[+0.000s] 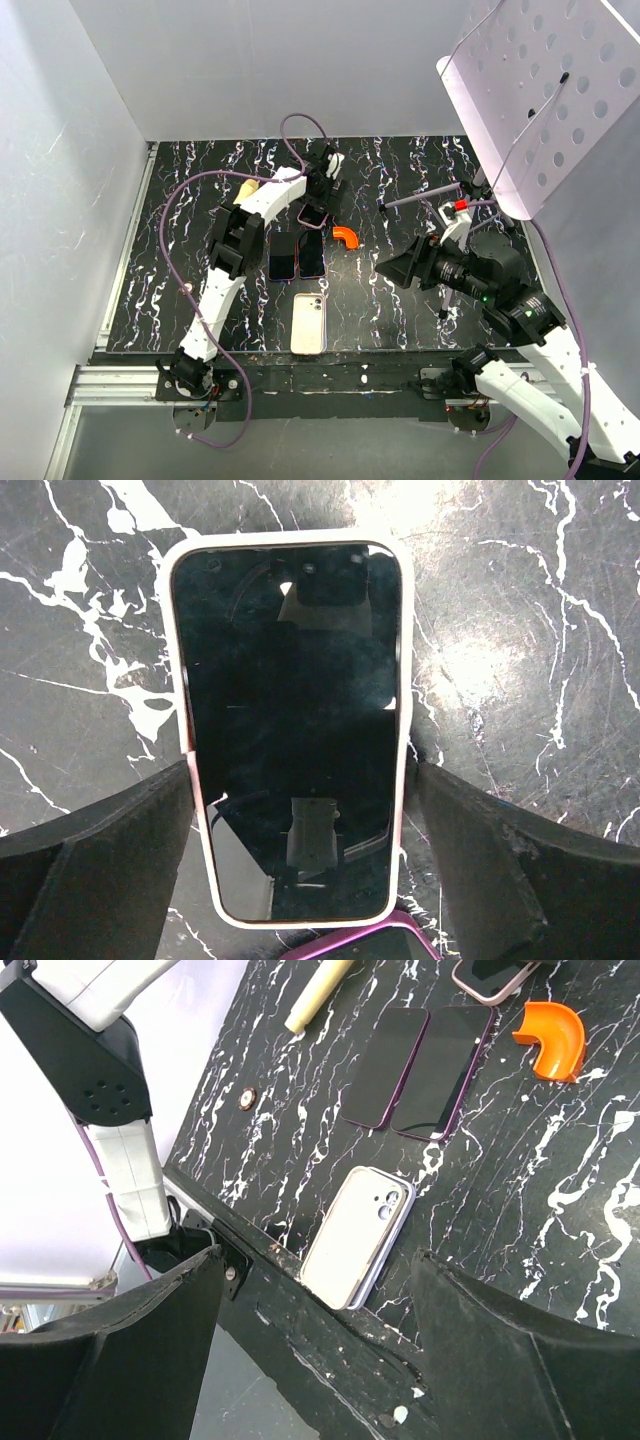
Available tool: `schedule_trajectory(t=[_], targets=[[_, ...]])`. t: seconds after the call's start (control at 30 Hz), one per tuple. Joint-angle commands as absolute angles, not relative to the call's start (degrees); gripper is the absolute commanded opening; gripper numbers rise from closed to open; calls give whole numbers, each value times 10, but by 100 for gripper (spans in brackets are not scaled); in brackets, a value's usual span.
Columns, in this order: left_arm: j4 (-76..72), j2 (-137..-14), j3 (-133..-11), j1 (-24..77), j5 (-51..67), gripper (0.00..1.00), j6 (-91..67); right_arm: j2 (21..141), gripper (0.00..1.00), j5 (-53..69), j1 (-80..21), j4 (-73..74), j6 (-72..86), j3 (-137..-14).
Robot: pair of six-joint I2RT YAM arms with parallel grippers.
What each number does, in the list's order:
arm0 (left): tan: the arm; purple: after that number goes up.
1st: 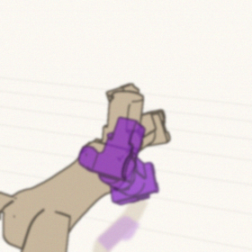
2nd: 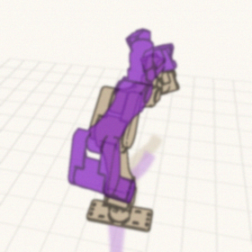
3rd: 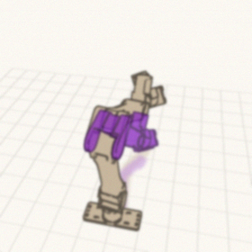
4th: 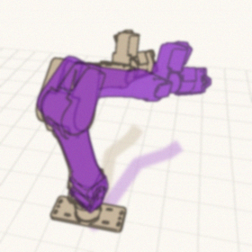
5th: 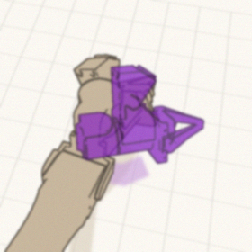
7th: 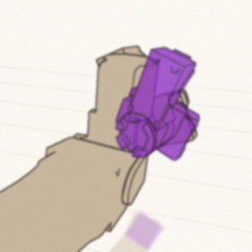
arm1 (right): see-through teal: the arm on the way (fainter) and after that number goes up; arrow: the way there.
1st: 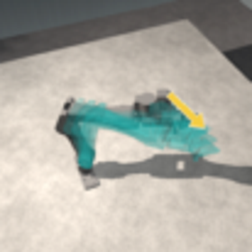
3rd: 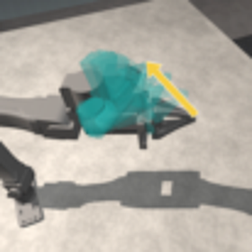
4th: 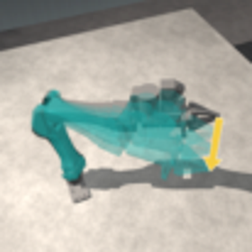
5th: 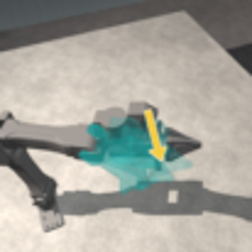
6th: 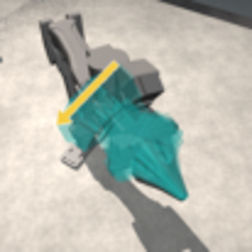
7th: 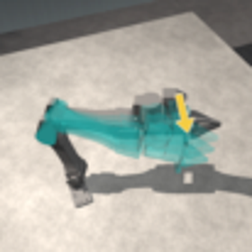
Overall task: Take the phone out of the phone case
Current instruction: Pick up the phone at the center of the board.
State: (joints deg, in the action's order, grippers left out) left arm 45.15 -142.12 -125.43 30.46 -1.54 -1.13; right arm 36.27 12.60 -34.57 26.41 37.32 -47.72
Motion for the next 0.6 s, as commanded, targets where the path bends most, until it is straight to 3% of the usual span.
schedule_trajectory(t=[0.0,0.13,0.2,0.3,0.4,0.57], targets=[[500,-1456,-1259,304,-45,78,14,363,80,112,-345,269,373,-490],[467,-1428,-1216,304,-39,44,12,384,85,107,-345,278,373,-498],[463,-1414,-1225,304,-45,31,14,405,87,103,-345,292,374,-508],[467,-1402,-1275,304,-41,20,22,429,88,77,-345,307,401,-511],[482,-1400,-1351,303,-47,0,13,446,89,72,-345,304,413,-505],[481,-1344,-1382,302,-55,0,-53,476,89,63,-345,308,427,-499]])
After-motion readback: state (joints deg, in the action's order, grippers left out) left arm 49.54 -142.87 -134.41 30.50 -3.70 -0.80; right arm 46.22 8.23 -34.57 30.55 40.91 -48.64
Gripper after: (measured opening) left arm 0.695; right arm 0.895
